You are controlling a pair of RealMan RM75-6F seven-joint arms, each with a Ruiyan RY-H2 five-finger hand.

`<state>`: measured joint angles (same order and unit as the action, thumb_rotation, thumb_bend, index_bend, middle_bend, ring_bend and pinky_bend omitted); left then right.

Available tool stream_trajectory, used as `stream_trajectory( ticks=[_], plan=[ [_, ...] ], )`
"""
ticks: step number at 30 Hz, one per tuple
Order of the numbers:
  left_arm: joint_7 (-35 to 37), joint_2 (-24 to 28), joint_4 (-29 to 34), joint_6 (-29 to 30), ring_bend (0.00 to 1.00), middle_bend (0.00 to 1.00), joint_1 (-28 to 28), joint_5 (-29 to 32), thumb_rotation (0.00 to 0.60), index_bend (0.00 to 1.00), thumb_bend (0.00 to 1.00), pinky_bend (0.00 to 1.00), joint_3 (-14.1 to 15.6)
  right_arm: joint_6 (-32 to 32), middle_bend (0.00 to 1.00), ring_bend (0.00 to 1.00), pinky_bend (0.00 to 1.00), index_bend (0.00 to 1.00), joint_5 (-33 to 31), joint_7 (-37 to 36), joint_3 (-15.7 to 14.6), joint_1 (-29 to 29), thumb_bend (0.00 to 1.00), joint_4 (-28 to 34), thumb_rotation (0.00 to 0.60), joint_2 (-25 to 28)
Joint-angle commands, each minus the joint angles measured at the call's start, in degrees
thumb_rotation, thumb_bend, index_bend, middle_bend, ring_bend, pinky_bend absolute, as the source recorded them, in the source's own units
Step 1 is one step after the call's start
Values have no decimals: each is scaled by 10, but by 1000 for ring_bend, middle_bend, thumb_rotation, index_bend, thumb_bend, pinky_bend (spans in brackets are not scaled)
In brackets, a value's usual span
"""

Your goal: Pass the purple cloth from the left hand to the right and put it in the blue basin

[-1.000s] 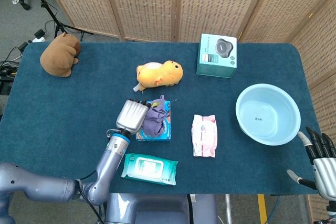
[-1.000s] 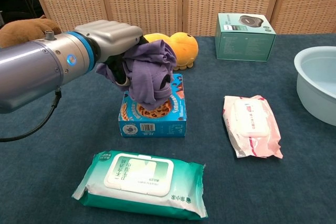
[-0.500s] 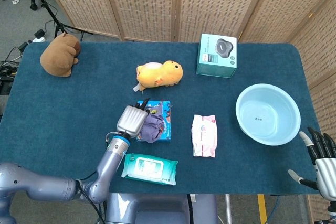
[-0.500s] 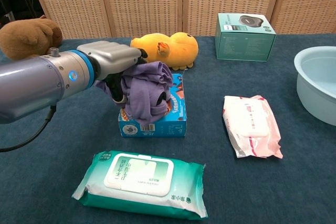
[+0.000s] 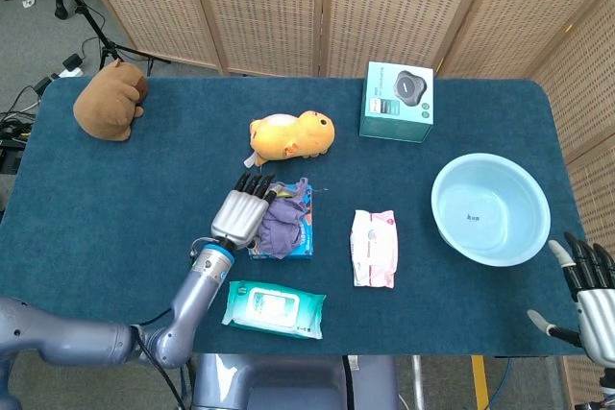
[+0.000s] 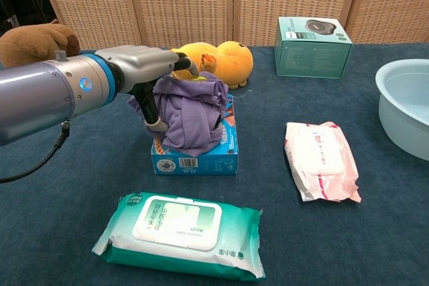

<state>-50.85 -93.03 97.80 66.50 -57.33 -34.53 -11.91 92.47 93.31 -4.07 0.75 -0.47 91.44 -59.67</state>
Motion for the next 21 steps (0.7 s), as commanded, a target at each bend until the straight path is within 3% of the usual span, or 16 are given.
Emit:
stream_trajectory(
  ticks=[1,13,18,21],
  plan=[
    [21,19,19,-3,0,0,6,-12,600,0,158,0,-7,0,0,0,0,0,0,1,0,0,0,0,600,0],
    [36,150,134,54,0,0,32,-66,600,0,152,0,-32,-4,0,0,0,0,-3,9,4,3,0,-3,600,-7],
    [102,238,205,73,0,0,82,-111,600,0,155,0,-36,-11,0,0,0,0,-9,14,6,5,0,-3,600,-9],
    [167,294,240,81,0,0,130,-155,600,0,158,0,-22,-16,0,0,0,0,-12,21,7,7,0,-3,600,-11]
  ],
)
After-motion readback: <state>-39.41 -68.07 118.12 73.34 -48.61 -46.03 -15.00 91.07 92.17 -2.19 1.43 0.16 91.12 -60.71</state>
